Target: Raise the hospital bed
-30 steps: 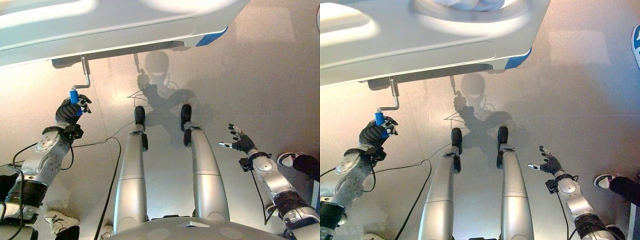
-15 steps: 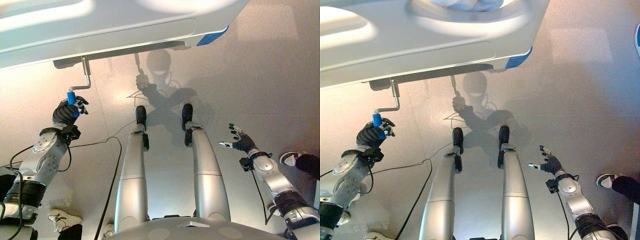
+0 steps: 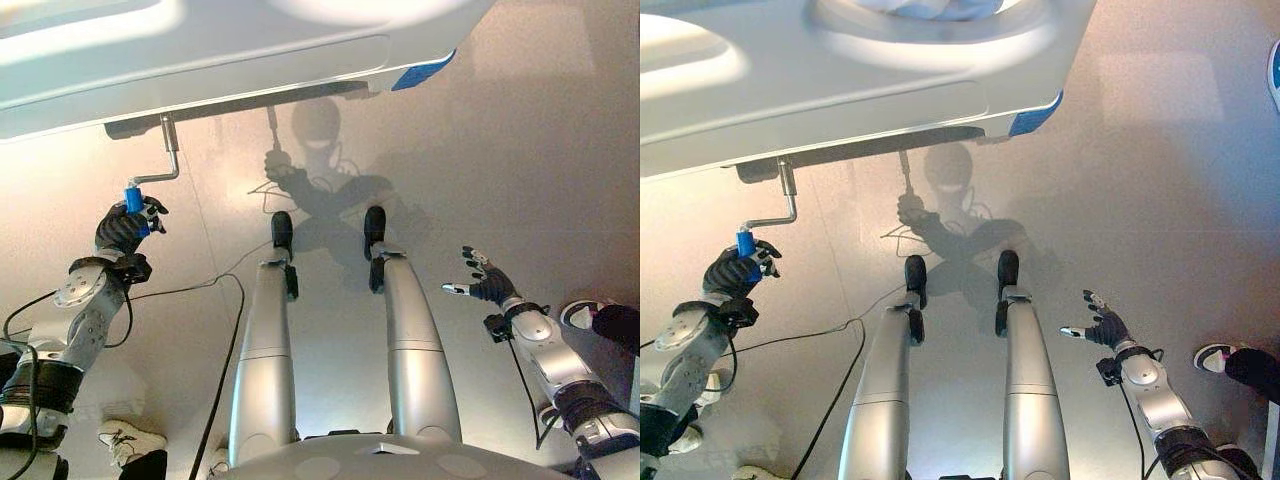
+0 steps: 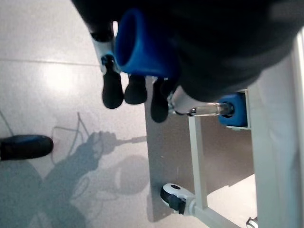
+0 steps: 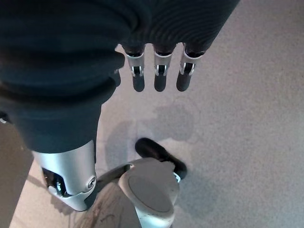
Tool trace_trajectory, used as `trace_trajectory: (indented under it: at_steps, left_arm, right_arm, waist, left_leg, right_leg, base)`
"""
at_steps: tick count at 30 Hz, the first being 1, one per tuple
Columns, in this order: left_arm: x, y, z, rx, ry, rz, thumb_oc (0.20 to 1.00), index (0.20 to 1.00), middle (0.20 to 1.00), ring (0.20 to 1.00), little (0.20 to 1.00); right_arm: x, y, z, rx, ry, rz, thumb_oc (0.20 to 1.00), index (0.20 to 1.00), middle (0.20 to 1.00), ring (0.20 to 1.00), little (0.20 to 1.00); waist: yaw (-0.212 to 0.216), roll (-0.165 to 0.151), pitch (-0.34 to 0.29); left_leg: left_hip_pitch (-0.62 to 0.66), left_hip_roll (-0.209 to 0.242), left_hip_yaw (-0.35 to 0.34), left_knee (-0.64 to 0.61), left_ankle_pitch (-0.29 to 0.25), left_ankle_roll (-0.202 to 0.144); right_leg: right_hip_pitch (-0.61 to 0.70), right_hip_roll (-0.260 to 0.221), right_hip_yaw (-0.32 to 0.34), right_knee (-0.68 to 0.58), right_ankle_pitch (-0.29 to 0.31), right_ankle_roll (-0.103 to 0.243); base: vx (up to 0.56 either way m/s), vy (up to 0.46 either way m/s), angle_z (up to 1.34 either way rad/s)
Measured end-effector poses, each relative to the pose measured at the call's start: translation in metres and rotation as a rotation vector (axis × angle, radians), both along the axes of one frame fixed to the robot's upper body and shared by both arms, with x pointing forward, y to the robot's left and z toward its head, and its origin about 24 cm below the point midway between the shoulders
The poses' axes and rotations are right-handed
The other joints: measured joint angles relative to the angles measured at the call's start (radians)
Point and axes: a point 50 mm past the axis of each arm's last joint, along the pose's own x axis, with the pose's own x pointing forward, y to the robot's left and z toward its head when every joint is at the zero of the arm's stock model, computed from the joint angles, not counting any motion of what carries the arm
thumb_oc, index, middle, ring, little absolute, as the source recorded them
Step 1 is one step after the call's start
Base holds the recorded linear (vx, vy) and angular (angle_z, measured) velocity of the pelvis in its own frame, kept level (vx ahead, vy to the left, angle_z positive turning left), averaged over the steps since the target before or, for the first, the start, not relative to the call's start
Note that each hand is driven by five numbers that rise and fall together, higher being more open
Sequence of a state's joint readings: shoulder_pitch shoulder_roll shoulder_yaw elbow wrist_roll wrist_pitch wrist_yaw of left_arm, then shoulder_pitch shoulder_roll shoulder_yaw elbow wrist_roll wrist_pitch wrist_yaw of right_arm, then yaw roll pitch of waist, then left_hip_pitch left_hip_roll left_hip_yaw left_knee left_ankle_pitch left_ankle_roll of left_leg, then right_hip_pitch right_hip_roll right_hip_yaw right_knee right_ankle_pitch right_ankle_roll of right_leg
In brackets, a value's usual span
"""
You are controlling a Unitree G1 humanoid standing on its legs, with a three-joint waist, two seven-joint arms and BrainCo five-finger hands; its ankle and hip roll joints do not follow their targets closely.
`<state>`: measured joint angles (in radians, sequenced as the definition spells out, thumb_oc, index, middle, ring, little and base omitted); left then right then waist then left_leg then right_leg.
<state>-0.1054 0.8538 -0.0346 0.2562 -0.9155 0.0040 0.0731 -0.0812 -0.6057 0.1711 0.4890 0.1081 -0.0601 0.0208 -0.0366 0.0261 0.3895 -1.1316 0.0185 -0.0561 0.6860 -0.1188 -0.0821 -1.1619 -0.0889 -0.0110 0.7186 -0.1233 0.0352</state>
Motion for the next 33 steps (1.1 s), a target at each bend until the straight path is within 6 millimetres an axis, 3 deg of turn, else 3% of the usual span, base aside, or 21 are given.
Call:
trace_trajectory:
  at_steps: [23,33]
  left_arm:
    - [0.007,0.007,-0.004,0.015,-0.045,0.126,0.200,0.200,0.200,0.200,0.200]
    - [0.014,0.010,0.004,-0.017,-0.098,0.217,0.200,0.200,0.200,0.200,0.200]
  right_arm:
    - [0.000,-0.004,0.004,-0.010,-0.003,0.003,1.000,1.000,1.000,1.000,1.000]
    - [0.005,-0.002,0.019,-0.014,-0.059,0.025,1.000,1.000,1.000,1.000,1.000]
  waist:
    - [-0.007,0.006,0.002]
    - [-0.030,0.000,0.061]
  left_leg:
    - [-0.104,-0.004,0.001,0.118,-0.036,0.027]
    - [-0.165,-0.007,0.011,0.190,-0.059,0.051]
  right_leg:
    - [-0.065,0.000,0.011,0.045,0.006,0.030]
    - [-0.098,0.000,0.027,0.055,0.023,0.057]
  base:
    - [0.00,0.011,-0.01]
    - [0.00,0.032,-0.06]
